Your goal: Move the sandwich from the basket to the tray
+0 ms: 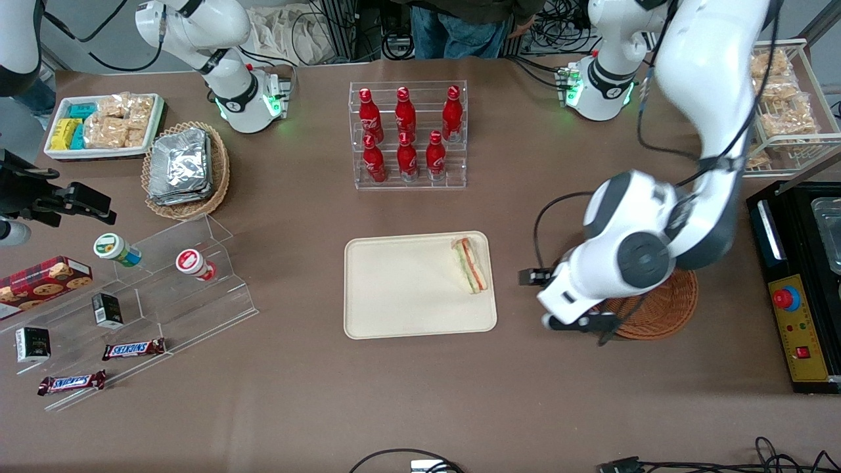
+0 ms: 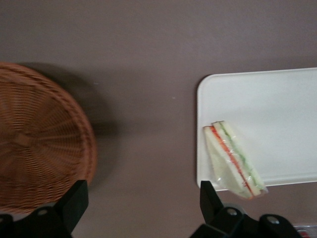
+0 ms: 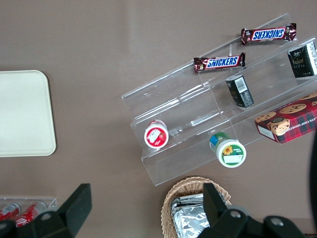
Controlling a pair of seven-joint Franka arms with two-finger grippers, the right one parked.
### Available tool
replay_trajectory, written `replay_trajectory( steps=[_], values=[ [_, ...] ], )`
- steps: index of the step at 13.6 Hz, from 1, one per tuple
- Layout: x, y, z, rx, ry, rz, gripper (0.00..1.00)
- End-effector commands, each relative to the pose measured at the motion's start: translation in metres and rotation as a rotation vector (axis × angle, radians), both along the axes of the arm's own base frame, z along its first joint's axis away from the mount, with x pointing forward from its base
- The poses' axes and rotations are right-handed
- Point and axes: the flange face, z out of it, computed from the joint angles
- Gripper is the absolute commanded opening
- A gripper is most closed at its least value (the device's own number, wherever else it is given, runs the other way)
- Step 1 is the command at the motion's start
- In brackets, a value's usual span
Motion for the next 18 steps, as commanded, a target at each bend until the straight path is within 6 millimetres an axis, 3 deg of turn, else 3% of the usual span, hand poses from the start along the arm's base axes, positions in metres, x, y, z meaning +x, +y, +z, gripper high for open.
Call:
replay_trajectory(
  steps=[1, 3, 5, 7, 8, 11, 17, 18],
  values=[
    [-0.013, 0.057, 0.064, 0.104, -0.050, -0.034, 1.00],
    [-0.025, 0.101, 0.107, 0.121, -0.055, -0.008, 1.00],
    [-0.047, 0.124, 0.148, 0.153, -0.050, 0.016, 1.00],
    [-0.068, 0.133, 0.171, 0.184, -0.020, 0.018, 1.00],
    [-0.074, 0.148, 0.178, 0.188, -0.004, 0.026, 1.00],
    [-0.079, 0.173, 0.182, 0.179, 0.016, 0.046, 1.00],
    [-0.096, 0.164, 0.158, 0.142, -0.001, 0.045, 0.99],
    [-0.100, 0.170, 0.155, 0.126, -0.013, 0.064, 0.99]
  ],
)
